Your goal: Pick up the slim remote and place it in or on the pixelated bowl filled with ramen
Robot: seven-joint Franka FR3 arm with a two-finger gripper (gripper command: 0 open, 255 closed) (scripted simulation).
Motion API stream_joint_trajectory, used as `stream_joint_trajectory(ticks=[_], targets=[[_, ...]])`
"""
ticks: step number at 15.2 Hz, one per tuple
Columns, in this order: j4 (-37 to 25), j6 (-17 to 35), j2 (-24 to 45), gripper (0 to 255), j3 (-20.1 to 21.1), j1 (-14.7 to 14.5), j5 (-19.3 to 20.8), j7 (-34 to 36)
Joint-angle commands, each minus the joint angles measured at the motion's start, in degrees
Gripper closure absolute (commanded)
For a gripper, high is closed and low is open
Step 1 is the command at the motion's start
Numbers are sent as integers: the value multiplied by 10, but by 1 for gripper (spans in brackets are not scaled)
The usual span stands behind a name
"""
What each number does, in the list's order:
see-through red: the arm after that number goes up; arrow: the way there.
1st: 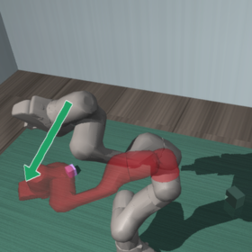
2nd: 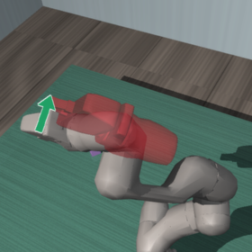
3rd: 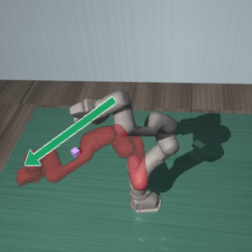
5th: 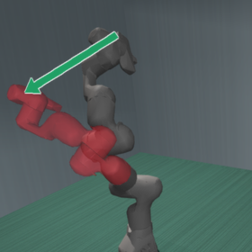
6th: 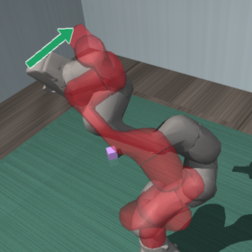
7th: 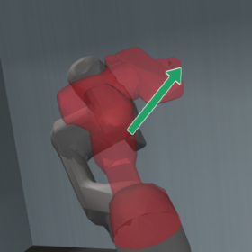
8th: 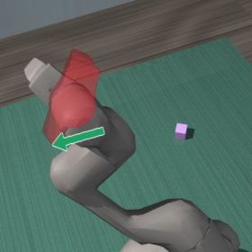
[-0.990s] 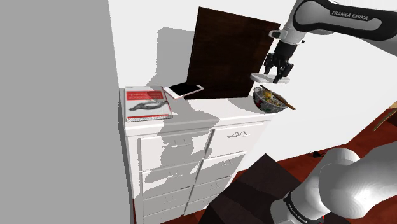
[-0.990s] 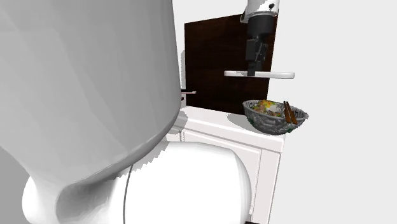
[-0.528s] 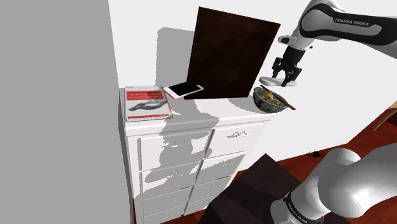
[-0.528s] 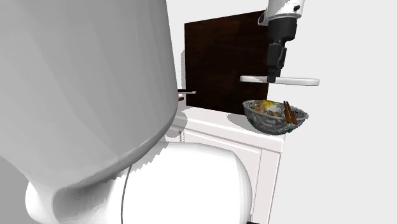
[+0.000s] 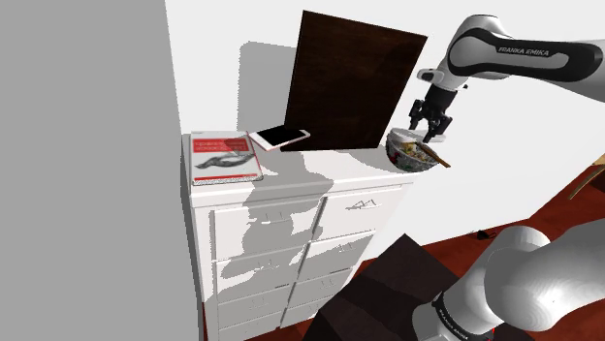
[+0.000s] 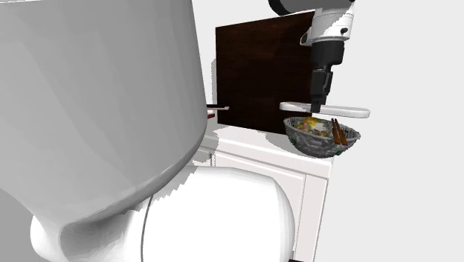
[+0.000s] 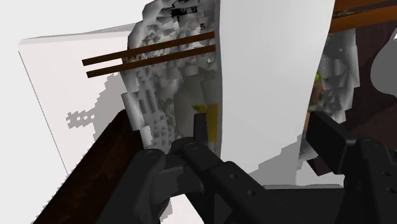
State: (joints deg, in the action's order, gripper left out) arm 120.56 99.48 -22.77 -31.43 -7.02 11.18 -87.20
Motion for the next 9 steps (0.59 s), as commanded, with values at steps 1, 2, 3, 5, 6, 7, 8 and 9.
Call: stream_joint_trajectory(ticks=[1,2,3,5,6,7,8,9], targets=[[14,16,1,255,-3,0,1,0],[21,23,2,255,-4,1,1,0],[24,26,2,255,-4,1,2,0],[23,26,2,255,-4,1,2,0],[23,26,2,255,-4,1,2,0],[23,26,2,255,-4,1,2,0],[23,26,2,255,-4,1,2,0],[23,26,2,255,-4,1,2,0]])
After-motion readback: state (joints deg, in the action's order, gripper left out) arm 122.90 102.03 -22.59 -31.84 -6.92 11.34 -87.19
